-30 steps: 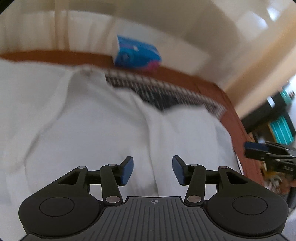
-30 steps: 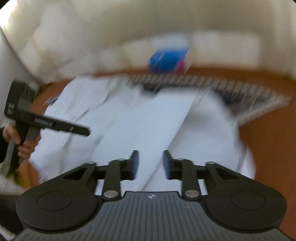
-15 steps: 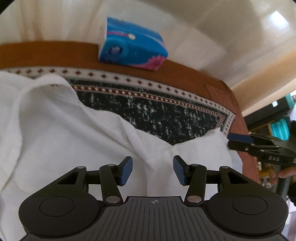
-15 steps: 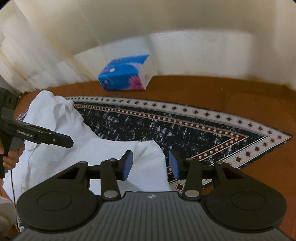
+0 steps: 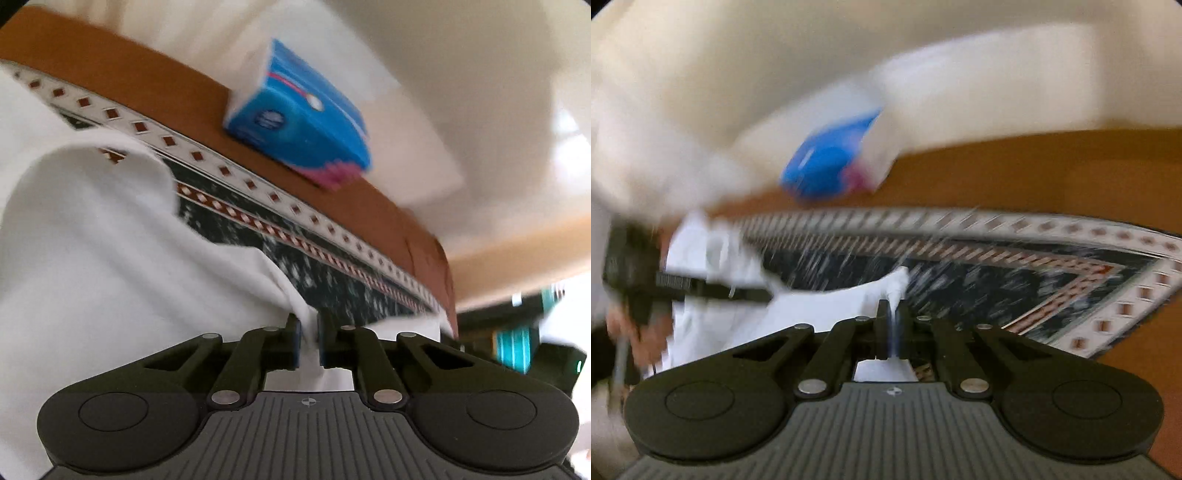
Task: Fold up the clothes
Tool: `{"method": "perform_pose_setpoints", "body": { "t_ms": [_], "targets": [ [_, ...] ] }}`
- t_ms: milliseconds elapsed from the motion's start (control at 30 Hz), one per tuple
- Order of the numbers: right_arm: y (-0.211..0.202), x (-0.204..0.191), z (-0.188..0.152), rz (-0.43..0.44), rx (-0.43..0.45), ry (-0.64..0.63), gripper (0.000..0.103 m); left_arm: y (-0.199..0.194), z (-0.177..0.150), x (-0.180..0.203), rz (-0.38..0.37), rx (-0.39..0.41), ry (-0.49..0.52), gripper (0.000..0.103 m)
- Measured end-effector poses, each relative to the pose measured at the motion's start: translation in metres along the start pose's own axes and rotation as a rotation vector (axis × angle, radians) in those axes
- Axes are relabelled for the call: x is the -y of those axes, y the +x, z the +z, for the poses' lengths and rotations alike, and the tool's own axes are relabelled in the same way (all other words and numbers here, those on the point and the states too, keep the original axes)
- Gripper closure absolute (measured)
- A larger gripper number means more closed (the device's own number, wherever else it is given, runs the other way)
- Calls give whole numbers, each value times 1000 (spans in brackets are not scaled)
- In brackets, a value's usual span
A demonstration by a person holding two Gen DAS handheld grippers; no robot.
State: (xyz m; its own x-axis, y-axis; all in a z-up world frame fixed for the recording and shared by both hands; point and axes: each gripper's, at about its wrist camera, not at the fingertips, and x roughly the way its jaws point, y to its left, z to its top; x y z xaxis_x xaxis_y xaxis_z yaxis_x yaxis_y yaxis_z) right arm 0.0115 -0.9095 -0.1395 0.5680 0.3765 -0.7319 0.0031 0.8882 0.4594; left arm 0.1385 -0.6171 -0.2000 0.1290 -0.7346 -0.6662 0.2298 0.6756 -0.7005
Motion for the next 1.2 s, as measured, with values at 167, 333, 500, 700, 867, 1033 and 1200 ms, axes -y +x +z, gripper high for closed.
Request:
{"method": "perform_pose_setpoints", "body": {
  "t_ms": [167,333,500,700,867,1033,1200],
  "targets": [
    [6,16,5,-49,19,46,101,18,4,1,46,33,-5,101],
    [21,24,3,-78,16,67,101,21,9,0,42,45,-7,101],
    [24,28,2,-99,30,112,100,11,13,3,54,25,-13,70],
    [-28,4,4,-173,139,88,71,-65,4,27,47,108,112,42],
    [-85,-35,-29,-122,189,40,50,-151,-49,25,97,178,241,34],
    [-91,-81,-99,-35,91,12,47,-198,-134,-19,161,110,185,34],
    [-68,-133,-166,23,-35,-9,47,-214,-210,-51,184,7,132,34]
  ]
}}
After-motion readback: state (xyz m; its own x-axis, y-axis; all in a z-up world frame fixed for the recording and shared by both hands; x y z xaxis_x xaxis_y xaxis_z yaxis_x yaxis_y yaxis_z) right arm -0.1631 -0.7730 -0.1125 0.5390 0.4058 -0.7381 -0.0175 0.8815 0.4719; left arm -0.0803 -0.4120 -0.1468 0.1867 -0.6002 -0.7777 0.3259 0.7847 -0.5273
